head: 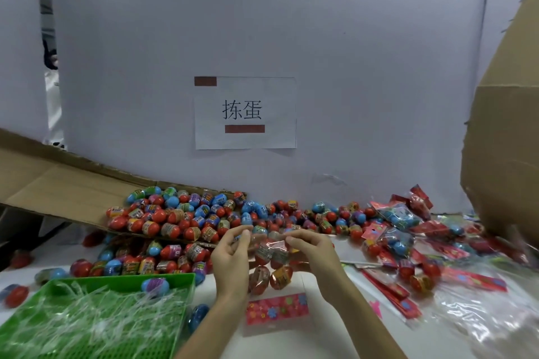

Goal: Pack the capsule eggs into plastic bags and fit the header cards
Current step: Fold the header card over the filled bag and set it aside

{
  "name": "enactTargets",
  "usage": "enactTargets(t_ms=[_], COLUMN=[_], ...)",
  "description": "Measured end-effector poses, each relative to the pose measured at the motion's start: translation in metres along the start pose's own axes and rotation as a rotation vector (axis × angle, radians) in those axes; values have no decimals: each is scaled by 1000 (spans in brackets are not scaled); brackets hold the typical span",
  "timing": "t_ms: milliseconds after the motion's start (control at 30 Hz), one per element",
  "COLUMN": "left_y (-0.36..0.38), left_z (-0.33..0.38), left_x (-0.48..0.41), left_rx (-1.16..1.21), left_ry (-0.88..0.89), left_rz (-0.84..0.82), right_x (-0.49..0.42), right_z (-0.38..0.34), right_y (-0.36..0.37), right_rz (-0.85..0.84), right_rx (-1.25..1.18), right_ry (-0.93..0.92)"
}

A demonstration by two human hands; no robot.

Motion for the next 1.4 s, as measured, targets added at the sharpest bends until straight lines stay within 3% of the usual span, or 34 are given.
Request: enactTargets(t_ms=[133,367,633,833,933,1167,1400], left_y=[0,-2,1,3,3,3,8], left_z=[2,2,2,2,-1,-6,-2], left_x=[-1,-2,0,3,4,1,6], left_rx=[13,-7,67,7,17,101,151], left_ry=[-3,9,-66,-286,-309,-390,-409], left_rz=[-63,-91,-134,-355,-477,-357,-350], right_x=[0,4,3,1,2,1,1], right_z=[0,4,2,1,2,-1,-3], right_y=[0,3,-3,-9,-8,-2,-1], right_rz=[-17,-245,-107,-81,-106,-84,-73], right_rx=[-5,7,-70,-165,-160,-154,-200], right_ry=[17,46,53,44,30,-22,-40])
Point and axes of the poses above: each hand's wrist, its own x-axis away from the middle knuckle, its own y-axis out of the palm, z = x × y, the point moved 1 cm from there along -x, towards the middle knuckle, and after that the axes turned 5 degrees about -y, right-handed, at the moved point
